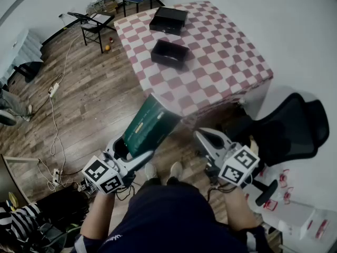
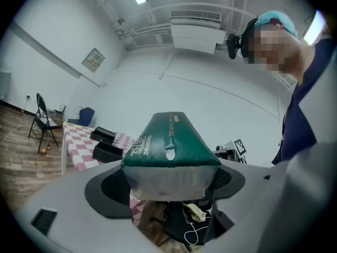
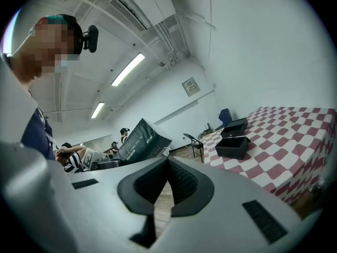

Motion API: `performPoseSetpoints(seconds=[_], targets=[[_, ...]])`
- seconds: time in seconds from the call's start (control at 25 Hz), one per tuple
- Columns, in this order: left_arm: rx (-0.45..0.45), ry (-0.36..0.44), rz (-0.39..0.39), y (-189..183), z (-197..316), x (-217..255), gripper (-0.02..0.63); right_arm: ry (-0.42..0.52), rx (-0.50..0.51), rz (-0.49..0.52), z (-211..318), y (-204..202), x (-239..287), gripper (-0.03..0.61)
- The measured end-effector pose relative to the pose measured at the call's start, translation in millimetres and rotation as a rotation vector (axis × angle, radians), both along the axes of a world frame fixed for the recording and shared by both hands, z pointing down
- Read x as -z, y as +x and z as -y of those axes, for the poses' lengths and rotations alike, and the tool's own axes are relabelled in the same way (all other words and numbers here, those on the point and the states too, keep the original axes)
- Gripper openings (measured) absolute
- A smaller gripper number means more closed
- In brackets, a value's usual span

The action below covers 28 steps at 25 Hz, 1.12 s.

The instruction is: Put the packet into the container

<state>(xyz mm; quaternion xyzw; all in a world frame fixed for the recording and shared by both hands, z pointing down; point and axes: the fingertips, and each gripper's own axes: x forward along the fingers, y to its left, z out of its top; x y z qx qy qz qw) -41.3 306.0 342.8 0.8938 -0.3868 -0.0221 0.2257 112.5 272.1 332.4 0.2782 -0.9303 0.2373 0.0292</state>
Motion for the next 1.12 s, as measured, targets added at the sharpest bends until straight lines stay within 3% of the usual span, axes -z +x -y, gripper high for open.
performPoseSetpoints(seconds=[0.88, 1.12], targets=[[0.063, 0.032, 0.051, 45, 21, 5, 0.448, 0.001, 0.05, 0.015, 23, 56, -4, 0.017], [0.066, 0.015, 0.047, 15, 68, -1, 0.448, -0.013, 0.046, 0.004, 66, 35, -9, 0.017]])
